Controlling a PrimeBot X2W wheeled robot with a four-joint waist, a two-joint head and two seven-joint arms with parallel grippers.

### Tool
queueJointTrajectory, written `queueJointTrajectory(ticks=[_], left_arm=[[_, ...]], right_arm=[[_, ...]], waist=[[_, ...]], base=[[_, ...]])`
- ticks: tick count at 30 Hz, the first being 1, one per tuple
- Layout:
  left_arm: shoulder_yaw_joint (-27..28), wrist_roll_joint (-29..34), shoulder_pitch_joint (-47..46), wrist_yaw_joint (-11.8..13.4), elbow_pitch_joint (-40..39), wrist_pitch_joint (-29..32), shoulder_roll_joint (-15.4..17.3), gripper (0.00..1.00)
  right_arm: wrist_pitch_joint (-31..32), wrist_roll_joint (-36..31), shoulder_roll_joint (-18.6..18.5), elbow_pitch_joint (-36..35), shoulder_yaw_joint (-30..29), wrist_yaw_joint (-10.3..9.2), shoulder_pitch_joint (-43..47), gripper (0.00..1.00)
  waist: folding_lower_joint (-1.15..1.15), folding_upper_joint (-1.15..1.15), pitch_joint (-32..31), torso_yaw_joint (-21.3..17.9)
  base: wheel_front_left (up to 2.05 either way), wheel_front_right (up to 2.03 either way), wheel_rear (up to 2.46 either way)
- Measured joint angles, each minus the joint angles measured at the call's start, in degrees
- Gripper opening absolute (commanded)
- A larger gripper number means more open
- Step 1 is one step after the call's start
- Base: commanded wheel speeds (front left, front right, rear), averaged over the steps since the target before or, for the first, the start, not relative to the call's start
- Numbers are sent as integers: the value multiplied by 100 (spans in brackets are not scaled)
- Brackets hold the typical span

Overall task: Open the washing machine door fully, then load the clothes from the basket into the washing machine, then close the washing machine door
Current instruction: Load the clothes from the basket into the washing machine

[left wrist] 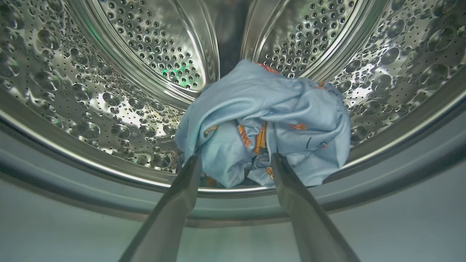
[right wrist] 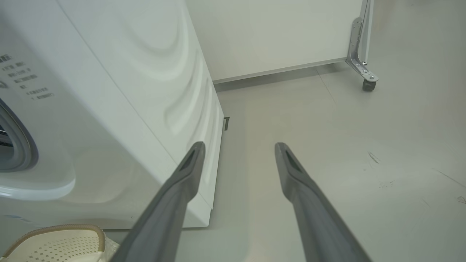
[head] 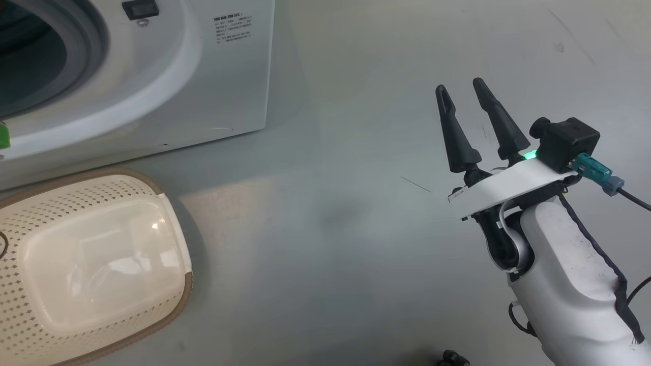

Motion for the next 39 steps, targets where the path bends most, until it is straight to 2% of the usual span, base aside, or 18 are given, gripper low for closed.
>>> queueJointTrajectory(ticks=[10, 39], left_arm=[[12, -41, 625, 0, -192, -23, -123, 100], [488, 177, 2793, 0, -1834, -23, -401, 100]], right_arm=[[0, 0, -123, 103, -11, 0, 77, 100], [0, 164, -421, 342, 51, 0, 715, 100]], waist=[[0, 0, -529, 153], [0, 0, -2010, 612]], base=[[0, 0, 0], [0, 0, 0]])
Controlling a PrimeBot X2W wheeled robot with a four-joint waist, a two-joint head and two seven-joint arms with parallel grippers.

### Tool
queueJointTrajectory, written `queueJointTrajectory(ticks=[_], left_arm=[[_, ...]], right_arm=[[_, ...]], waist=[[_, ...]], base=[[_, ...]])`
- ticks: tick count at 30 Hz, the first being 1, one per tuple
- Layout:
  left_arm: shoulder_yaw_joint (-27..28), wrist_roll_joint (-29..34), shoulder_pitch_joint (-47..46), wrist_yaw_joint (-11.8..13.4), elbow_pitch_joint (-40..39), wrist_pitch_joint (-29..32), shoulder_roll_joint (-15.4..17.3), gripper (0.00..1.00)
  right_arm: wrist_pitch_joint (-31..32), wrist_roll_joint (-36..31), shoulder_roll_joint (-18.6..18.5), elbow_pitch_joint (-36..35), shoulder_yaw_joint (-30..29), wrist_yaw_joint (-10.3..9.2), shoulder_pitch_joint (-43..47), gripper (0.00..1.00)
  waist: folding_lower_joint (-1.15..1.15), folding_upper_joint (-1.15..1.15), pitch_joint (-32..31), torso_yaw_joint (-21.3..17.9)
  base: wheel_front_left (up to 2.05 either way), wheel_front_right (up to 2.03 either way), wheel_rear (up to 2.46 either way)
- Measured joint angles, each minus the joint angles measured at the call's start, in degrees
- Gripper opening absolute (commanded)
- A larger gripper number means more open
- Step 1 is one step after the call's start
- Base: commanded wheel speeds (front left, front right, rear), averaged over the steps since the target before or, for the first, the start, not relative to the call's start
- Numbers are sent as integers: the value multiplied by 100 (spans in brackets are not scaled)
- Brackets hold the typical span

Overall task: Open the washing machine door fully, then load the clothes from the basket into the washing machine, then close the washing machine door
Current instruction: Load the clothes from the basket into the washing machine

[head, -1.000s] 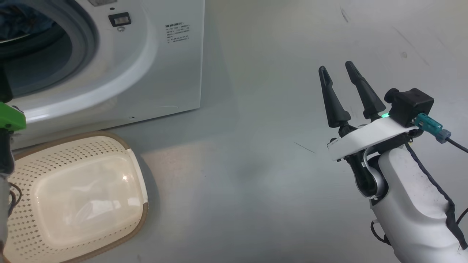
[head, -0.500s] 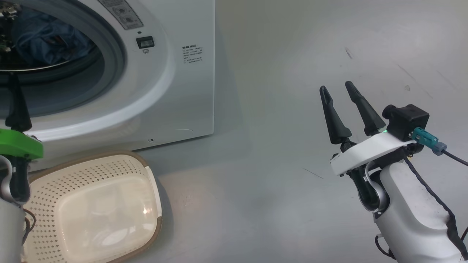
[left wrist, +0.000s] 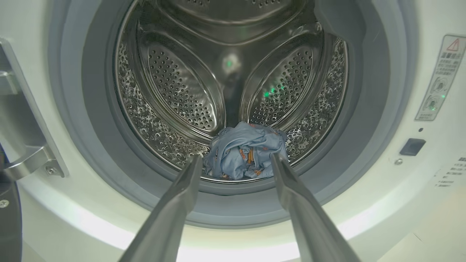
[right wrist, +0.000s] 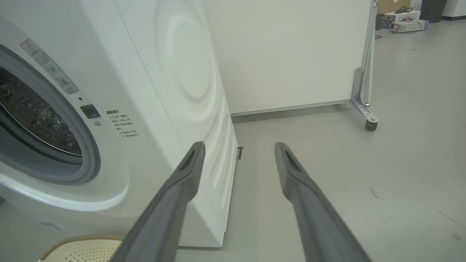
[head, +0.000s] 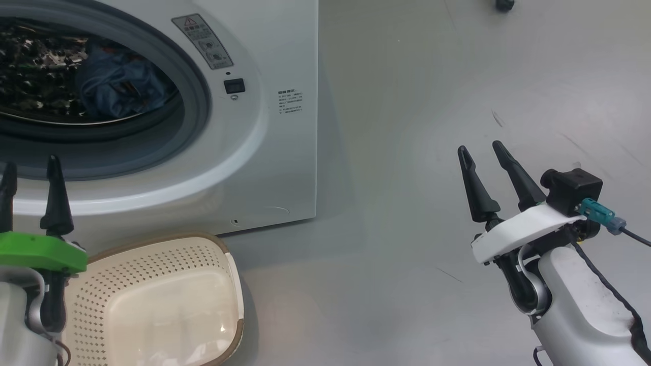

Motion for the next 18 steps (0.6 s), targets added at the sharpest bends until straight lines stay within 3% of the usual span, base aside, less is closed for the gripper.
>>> queueJointTrajectory(ticks=[18], left_arm=[[291, 231, 1223, 134, -753, 0, -279, 100]], right_arm=[[0, 108, -56, 32, 64, 0, 263, 100]], waist=[[0, 0, -595, 336]], base=[[0, 0, 0]])
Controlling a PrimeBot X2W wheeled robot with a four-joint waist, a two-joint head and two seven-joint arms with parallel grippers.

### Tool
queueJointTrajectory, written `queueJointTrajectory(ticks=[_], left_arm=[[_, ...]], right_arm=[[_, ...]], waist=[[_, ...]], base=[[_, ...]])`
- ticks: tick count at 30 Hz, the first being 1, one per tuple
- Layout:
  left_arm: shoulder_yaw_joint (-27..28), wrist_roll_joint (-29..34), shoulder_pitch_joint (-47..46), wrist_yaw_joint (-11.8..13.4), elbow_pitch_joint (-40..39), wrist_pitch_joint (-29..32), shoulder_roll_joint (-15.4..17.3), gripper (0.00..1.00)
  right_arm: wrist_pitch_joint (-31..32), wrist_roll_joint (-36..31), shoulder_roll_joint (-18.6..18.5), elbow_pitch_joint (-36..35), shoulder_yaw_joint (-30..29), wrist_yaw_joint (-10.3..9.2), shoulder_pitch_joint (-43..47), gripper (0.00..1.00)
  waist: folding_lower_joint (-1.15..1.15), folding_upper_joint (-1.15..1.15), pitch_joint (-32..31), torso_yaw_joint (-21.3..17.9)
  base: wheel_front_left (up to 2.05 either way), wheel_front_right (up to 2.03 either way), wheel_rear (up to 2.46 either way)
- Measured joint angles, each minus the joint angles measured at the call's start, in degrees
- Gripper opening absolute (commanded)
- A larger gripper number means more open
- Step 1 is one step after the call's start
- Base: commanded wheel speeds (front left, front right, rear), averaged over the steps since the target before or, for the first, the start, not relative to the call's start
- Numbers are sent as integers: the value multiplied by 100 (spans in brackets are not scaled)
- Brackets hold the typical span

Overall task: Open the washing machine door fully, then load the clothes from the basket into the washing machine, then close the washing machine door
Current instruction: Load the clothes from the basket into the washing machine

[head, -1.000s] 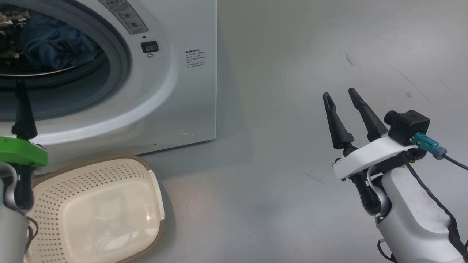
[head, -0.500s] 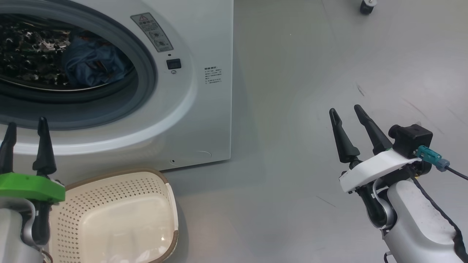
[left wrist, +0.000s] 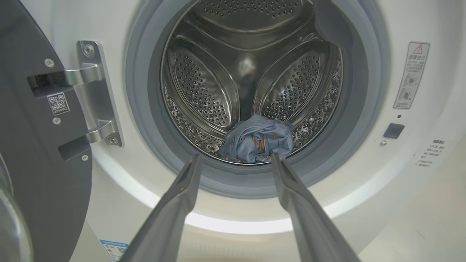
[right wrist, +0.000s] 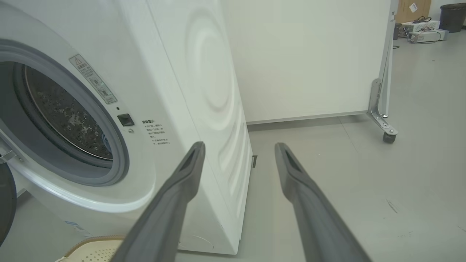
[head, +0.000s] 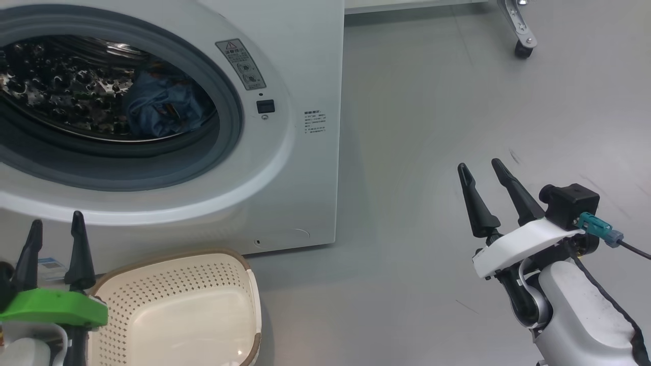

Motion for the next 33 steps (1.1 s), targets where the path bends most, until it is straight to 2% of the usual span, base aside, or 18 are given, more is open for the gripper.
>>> queueJointTrajectory(ticks=[14, 33], left_arm=[[234, 109, 658, 231, -490, 0, -227, 100], [278, 369, 1110, 285, -697, 0, -254, 100]], right_arm=[[0, 86, -110, 5, 101, 0, 233, 100], [0, 143, -125, -7, 187, 0, 233, 100]], waist=[[0, 0, -314, 162], [0, 0, -393, 162]], base=[[0, 0, 0], [0, 0, 0]])
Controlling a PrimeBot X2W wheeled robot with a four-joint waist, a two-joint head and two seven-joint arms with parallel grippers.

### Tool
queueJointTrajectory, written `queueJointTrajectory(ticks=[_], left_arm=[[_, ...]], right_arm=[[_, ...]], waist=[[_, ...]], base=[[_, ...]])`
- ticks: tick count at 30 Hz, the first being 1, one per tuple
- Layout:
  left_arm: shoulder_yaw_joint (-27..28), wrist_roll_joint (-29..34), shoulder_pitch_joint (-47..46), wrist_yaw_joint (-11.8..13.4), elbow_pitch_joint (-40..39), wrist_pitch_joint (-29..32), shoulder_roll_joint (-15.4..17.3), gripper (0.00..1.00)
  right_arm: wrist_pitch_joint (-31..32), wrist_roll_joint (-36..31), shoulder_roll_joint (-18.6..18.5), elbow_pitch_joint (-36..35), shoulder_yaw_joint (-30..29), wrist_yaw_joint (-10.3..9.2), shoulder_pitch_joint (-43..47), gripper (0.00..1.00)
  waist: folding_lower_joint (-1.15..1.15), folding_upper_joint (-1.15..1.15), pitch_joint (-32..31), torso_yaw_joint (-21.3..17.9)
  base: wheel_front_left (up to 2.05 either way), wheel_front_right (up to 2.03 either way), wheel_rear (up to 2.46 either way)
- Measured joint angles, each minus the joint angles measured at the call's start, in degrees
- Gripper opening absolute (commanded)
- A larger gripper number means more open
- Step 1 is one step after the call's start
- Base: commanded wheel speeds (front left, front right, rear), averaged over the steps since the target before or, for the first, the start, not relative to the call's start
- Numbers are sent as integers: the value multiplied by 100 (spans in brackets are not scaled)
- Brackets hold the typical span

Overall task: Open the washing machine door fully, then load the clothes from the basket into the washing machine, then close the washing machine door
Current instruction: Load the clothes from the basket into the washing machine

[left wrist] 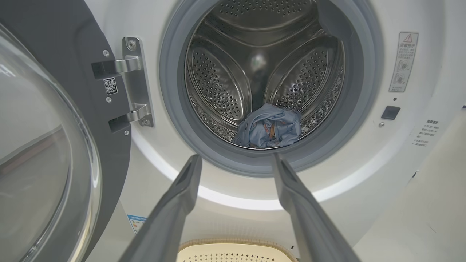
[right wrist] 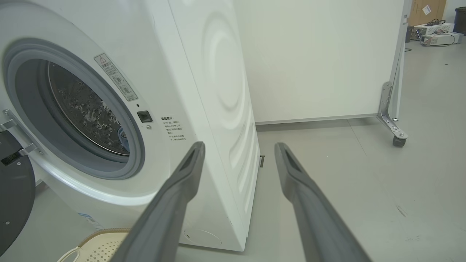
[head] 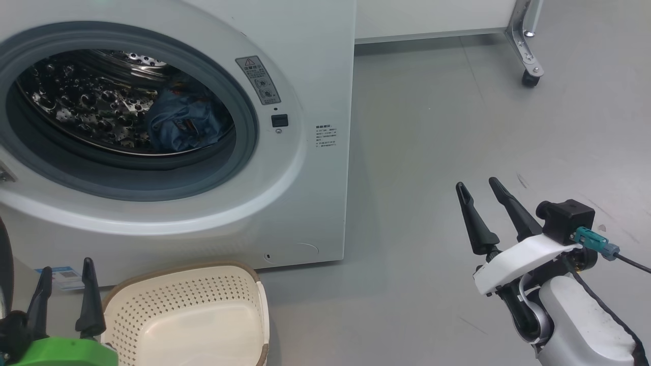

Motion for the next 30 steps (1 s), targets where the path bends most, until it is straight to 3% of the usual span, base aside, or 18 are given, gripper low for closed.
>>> queueJointTrajectory(ticks=[30], left_arm=[[147, 94, 147, -3, -182, 1, -59, 100]], right_arm=[[0, 51, -63, -13, 94, 0, 0, 100]], waist=[[0, 0, -52, 31]], base=[[0, 0, 0]])
